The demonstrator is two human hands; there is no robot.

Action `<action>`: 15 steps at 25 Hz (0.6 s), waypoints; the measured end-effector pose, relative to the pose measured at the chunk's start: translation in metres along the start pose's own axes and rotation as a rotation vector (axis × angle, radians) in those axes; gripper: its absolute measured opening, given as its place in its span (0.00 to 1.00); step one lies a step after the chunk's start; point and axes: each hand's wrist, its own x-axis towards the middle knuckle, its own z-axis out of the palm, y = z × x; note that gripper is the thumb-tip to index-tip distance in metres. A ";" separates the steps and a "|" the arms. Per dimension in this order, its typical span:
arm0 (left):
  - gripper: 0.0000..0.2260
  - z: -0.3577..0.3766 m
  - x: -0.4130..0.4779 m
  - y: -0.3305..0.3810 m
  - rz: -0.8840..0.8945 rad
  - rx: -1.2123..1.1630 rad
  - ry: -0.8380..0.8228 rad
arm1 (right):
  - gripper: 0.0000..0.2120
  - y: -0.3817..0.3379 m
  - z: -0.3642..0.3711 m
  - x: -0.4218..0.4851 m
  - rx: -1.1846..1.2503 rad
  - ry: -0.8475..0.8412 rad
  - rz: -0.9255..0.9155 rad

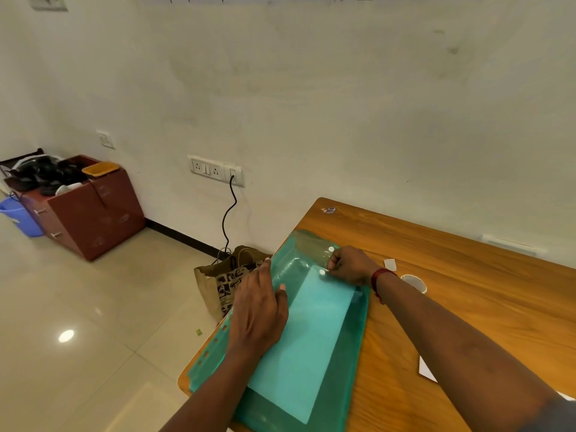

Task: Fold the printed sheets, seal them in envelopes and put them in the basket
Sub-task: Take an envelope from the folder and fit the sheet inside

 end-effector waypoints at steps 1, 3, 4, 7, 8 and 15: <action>0.25 0.000 0.000 0.000 -0.001 -0.001 0.002 | 0.11 -0.002 -0.001 0.000 0.004 -0.043 0.003; 0.25 0.000 0.000 0.001 0.004 -0.003 0.006 | 0.12 -0.004 -0.003 0.000 -0.044 -0.071 -0.013; 0.25 0.000 0.000 0.001 0.005 -0.002 0.007 | 0.11 -0.004 -0.003 -0.001 -0.091 -0.040 -0.043; 0.28 0.001 0.002 -0.002 -0.020 -0.004 -0.009 | 0.10 -0.004 -0.003 -0.008 -0.118 0.178 -0.130; 0.29 0.002 0.003 -0.003 -0.033 -0.001 -0.019 | 0.09 -0.006 -0.004 -0.012 -0.076 0.257 -0.149; 0.30 0.003 0.004 -0.005 -0.016 0.034 -0.075 | 0.07 -0.032 -0.012 -0.038 -0.164 0.622 -0.503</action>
